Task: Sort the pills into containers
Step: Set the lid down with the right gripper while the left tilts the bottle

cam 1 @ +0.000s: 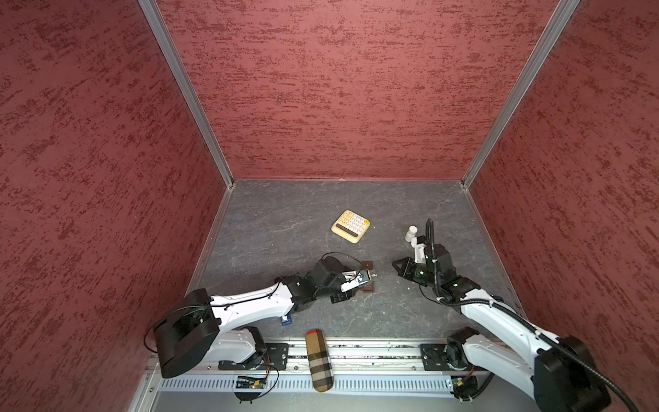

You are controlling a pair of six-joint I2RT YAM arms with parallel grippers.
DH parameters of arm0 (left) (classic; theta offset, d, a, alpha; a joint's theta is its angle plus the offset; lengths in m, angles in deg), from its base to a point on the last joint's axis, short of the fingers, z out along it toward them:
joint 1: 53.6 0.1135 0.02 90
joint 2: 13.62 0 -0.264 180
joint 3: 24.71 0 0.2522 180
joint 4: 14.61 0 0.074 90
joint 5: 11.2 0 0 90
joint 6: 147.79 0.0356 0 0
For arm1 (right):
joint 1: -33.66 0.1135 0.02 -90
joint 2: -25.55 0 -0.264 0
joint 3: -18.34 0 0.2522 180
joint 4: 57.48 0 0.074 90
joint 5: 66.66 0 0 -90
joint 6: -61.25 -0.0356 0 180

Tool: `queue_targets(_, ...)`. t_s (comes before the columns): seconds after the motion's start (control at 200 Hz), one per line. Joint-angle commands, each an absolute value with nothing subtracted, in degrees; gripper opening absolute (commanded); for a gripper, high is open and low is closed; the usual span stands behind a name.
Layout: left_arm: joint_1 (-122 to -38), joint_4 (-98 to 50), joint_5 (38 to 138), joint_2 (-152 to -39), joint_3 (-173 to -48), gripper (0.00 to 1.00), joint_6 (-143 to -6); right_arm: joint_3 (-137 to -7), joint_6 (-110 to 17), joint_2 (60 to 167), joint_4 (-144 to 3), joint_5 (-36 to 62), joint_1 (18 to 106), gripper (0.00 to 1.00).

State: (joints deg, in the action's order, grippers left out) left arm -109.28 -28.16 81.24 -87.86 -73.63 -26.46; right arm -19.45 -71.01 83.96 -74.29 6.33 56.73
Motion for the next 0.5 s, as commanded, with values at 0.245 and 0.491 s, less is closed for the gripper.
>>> queue_targets(0.245,-108.9,-31.6,82.4,-90.4,-75.0,0.00,-24.6,-17.8,-71.0,85.4,-69.9,4.3,56.9,0.07)
queue_targets(0.491,-107.6,-32.9,83.4,-91.7,-75.6,0.00,-23.8,-18.3,-70.9,86.3,-69.9,4.0,56.9,0.07)
